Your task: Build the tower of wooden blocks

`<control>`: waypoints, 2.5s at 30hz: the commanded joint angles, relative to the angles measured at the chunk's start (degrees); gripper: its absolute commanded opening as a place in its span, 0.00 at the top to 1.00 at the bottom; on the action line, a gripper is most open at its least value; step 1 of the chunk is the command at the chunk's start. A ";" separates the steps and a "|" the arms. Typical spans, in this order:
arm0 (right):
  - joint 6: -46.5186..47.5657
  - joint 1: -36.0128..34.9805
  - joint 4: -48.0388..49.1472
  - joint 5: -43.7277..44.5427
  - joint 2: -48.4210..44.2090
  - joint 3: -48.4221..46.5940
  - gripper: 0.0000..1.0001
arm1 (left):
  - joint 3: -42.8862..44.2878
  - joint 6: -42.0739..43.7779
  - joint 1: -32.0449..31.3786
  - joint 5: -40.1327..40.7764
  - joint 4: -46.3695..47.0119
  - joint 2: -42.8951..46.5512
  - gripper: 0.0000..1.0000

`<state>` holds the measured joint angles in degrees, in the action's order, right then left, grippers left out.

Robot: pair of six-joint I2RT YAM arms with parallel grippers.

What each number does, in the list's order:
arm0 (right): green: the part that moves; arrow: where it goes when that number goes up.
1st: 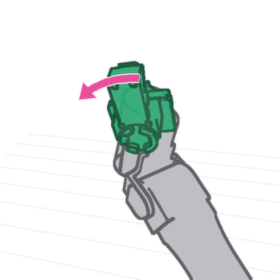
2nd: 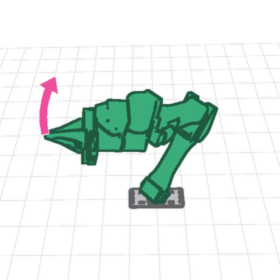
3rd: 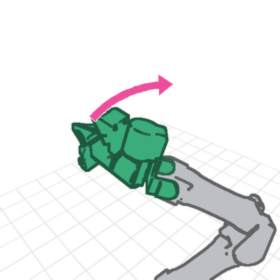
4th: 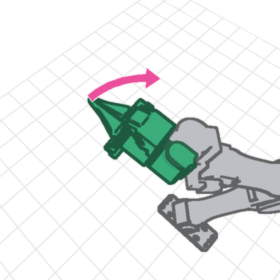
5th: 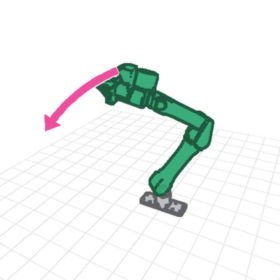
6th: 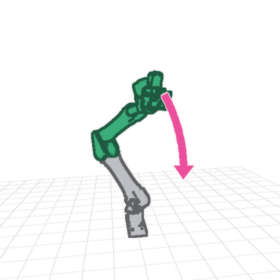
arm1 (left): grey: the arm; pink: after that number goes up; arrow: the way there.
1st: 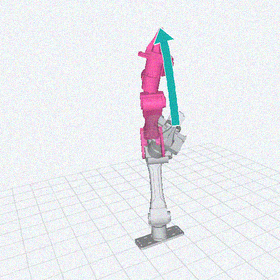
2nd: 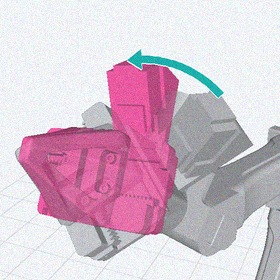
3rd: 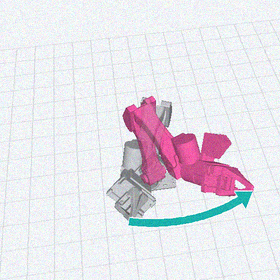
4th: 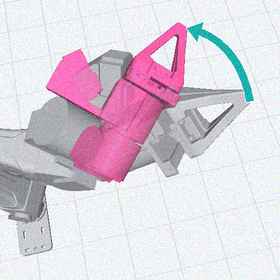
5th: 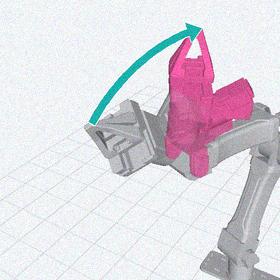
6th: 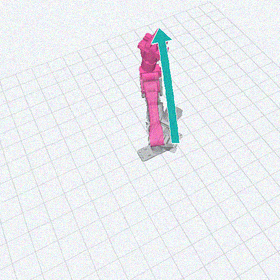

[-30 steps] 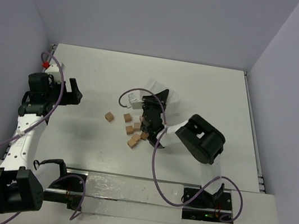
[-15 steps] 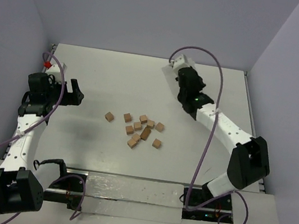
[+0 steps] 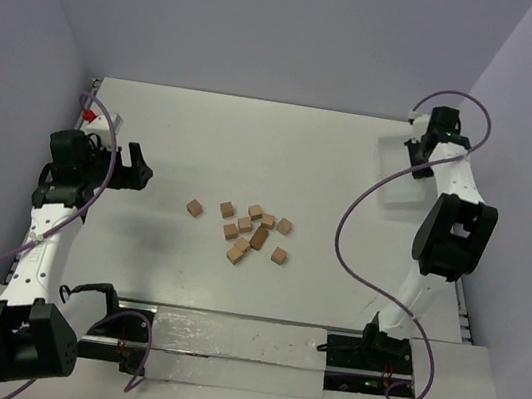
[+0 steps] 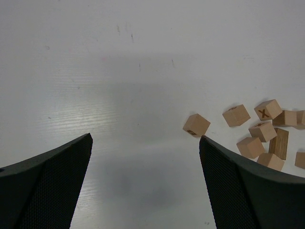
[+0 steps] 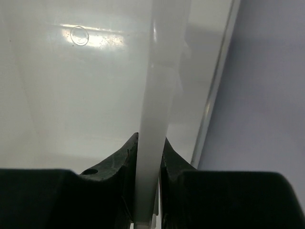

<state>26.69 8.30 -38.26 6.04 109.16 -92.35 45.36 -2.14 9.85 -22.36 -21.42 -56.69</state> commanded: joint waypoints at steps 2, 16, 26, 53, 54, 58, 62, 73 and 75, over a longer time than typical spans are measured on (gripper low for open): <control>3.50 7.67 -10.37 -11.27 9.26 -15.93 1.00 | 0.08 1.26 0.26 -2.36 0.77 0.50 0.01; 5.76 11.65 -18.55 -16.67 25.03 -30.03 1.00 | 0.18 1.08 0.26 -2.15 0.51 -0.90 0.01; 2.90 11.83 -18.37 -17.22 26.55 -28.74 0.72 | 0.24 1.17 0.35 -2.59 0.52 -0.97 0.01; -2.69 -3.45 -19.90 -19.72 -8.60 -21.05 0.00 | -2.46 -1.69 0.31 -2.54 4.59 3.31 0.01; -3.31 -6.31 -18.69 -20.21 -11.15 -17.56 0.00 | -3.08 -1.64 0.27 -3.52 4.86 4.03 0.01; -5.86 -19.43 -14.48 -19.84 -17.87 -3.51 0.00 | -4.65 -1.02 0.34 -4.98 6.37 5.85 0.01; -9.51 -31.78 -8.88 -17.88 -19.86 7.63 0.00 | -4.84 -0.30 0.27 -5.52 6.21 5.87 0.01; -14.71 -47.56 0.58 -11.63 -15.51 19.25 0.01 | -4.67 -0.28 0.31 -6.05 6.13 4.11 0.01; -16.96 -48.03 1.60 -10.17 -14.20 18.27 0.00 | -4.59 -0.54 0.35 -5.83 6.13 3.82 0.01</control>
<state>14.29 -38.80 -42.44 -8.16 93.61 -72.51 40.49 -2.55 9.85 -26.93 -18.16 -52.45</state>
